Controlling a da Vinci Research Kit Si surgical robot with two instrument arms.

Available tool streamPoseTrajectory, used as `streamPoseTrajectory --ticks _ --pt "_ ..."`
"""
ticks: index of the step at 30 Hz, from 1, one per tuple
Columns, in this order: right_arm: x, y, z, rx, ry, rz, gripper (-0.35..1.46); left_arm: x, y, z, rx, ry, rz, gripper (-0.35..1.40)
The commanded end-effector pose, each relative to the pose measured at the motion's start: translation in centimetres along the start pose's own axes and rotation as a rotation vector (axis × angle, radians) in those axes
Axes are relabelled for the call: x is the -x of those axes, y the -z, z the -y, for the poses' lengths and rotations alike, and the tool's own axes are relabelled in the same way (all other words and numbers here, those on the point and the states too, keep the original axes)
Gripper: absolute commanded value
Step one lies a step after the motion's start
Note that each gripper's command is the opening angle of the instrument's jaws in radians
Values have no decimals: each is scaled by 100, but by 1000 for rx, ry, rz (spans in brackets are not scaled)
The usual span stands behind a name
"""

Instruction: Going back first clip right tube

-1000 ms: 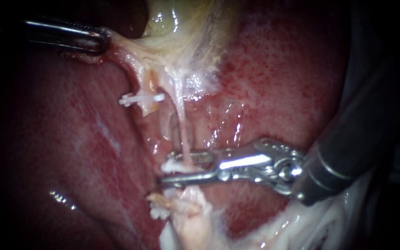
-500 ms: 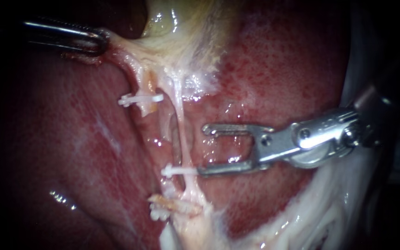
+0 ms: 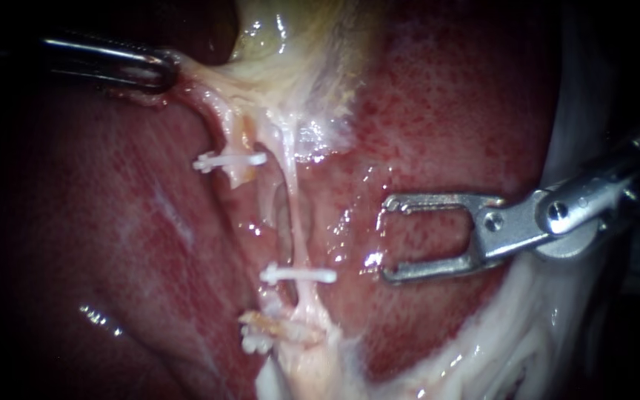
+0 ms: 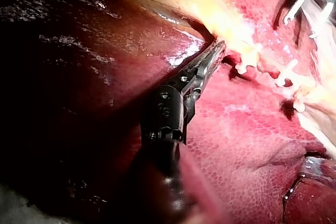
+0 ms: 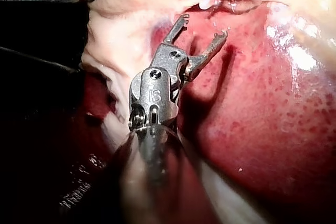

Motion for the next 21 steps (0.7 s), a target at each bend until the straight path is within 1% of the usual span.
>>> streamPoseTrajectory --ticks 1,2,4,7,10,17,21 --pt "-1 2 -1 0 1 1 50 3 -5 0 3 -3 4 -35" --pt "-1 3 -1 0 6 1 50 5 -8 1 6 -4 8 -35" --pt "-2 8 -2 -2 10 0 50 13 -22 2 12 -16 18 -35" --pt "-3 14 -4 -3 8 0 50 23 -38 4 21 -17 29 -35" --pt "-4 18 -5 -5 6 -1 50 27 -47 6 26 -15 37 -35" --pt "-5 20 -5 -5 12 -4 50 26 -47 7 28 -16 37 -35" --pt "-6 20 -5 -16 11 -8 50 25 -46 8 30 -15 38 -35"
